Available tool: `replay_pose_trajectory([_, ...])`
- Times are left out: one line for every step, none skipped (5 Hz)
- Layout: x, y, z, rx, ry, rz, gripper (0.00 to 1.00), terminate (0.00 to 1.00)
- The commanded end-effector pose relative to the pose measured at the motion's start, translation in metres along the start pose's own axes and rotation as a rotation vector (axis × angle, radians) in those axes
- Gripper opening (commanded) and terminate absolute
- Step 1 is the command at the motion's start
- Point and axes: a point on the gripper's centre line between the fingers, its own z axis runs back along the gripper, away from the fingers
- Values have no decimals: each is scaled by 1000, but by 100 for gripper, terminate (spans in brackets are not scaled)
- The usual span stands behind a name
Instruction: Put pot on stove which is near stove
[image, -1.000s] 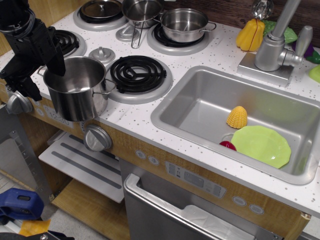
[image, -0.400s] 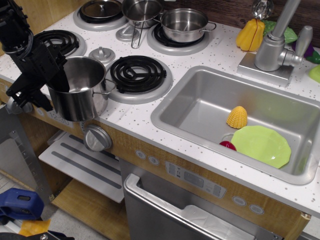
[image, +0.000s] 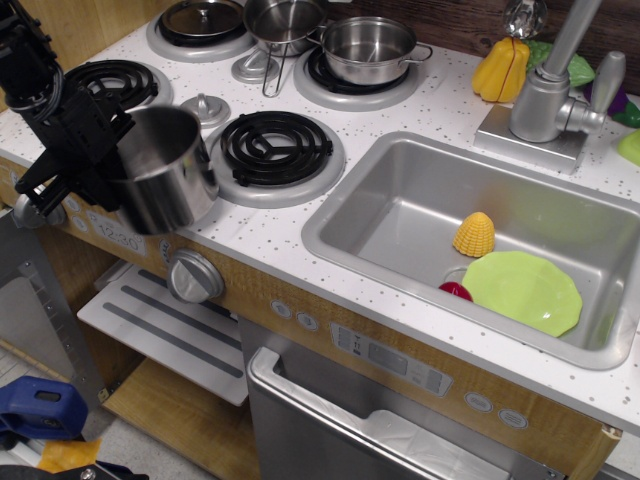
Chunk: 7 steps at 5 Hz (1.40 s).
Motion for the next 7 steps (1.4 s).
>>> replay_pose_trajectory([11,15,46,47,147,-13,0,0])
replay_pose_trajectory([25,21,68,84,244,-41,0,0])
replay_pose_trajectory([37,34,77,107,304,-96,0,0])
replay_pose_trajectory([36,47,66,87,273,-158,0,0])
replay_pose_trajectory([35,54,58,56,268,-223,0,0])
replay_pose_trajectory([25,65,51,37,216,-287,0,0])
replay_pose_trajectory([23,77,38,56,177,-319,0,0])
